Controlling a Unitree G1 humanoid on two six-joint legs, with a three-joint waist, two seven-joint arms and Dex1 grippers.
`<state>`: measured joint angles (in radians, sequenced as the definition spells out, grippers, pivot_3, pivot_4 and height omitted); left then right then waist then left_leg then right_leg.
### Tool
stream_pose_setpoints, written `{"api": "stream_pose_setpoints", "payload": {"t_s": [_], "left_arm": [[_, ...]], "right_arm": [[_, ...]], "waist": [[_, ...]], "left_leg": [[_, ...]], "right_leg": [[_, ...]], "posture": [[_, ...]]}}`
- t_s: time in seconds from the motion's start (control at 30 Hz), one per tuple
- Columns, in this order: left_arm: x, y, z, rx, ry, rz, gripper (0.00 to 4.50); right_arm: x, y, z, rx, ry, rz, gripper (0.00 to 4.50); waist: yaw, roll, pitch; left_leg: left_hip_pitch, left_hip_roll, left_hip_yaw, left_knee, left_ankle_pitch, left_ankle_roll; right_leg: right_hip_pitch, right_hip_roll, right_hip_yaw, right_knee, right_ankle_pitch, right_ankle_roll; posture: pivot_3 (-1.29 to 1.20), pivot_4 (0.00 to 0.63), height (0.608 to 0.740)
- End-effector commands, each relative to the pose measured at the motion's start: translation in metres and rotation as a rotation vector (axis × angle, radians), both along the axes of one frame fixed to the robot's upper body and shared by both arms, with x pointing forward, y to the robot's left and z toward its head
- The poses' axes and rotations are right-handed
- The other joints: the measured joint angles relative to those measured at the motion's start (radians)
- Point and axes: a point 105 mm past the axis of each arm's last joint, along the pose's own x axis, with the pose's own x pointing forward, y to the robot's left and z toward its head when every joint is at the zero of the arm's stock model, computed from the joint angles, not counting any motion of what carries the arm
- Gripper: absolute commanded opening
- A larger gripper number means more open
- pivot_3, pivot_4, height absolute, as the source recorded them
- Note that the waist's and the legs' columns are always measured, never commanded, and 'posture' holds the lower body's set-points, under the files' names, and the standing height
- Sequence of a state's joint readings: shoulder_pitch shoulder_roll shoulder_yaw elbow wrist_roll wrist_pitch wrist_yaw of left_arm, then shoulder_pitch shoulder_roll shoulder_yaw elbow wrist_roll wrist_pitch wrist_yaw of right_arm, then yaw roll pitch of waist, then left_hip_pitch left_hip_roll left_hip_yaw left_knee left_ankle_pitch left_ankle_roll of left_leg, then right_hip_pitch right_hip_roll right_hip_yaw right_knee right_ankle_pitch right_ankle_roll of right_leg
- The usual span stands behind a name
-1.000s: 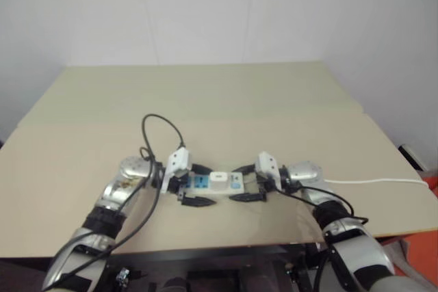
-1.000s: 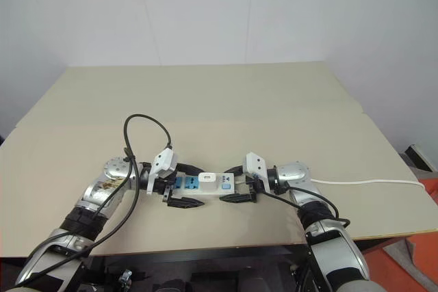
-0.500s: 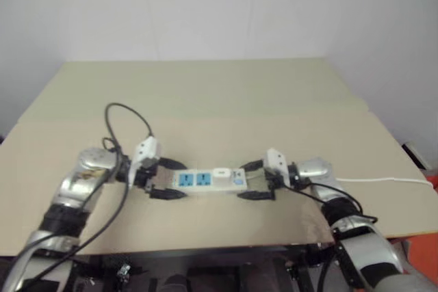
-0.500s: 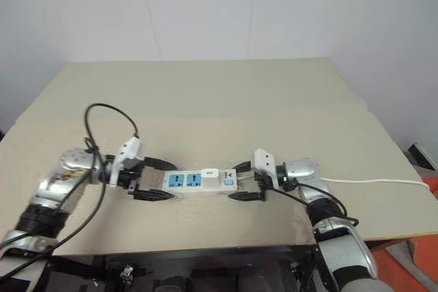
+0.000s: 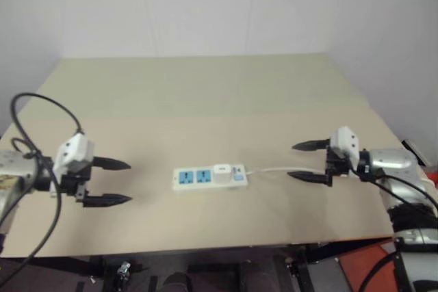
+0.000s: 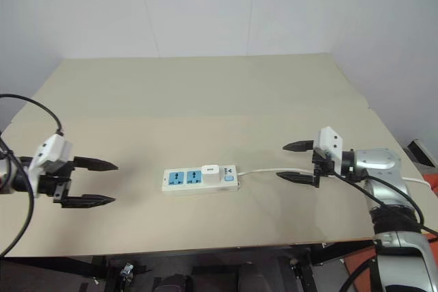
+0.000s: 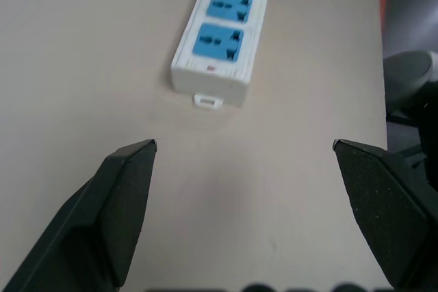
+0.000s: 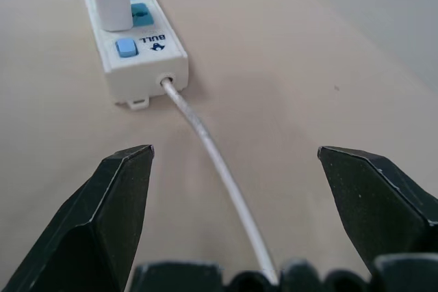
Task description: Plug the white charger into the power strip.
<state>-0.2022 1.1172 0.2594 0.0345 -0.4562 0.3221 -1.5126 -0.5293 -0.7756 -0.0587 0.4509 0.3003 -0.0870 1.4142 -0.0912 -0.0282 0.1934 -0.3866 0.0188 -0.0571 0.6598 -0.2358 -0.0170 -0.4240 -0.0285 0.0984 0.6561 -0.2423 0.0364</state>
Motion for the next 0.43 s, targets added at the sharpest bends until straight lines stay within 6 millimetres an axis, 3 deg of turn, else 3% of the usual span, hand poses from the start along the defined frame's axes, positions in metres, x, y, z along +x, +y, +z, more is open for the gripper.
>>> {"api": "stream_pose_setpoints", "payload": {"t_s": [0.03,0.43], "left_arm": [[-0.005,0.008,0.023,0.007,-0.071,0.022,4.50],[-0.015,0.000,0.016,-0.037,-0.051,0.054,4.50]], "right_arm": [[-0.006,-0.006,0.022,0.021,-0.052,-0.001,4.48],[-0.006,-0.010,0.025,-0.003,-0.048,-0.023,4.48]], "waist": [[-0.002,0.000,0.000],[0.000,0.001,0.001]], "left_leg": [[0.000,0.000,0.000,0.000,0.000,0.000],[0.000,0.000,0.001,0.000,0.000,0.000]], "right_leg": [[0.000,0.000,0.000,0.000,0.000,0.000],[0.000,0.000,0.001,0.000,0.000,0.000]], "posture": [[0.00,0.150,0.740],[0.00,0.150,0.740]]}}
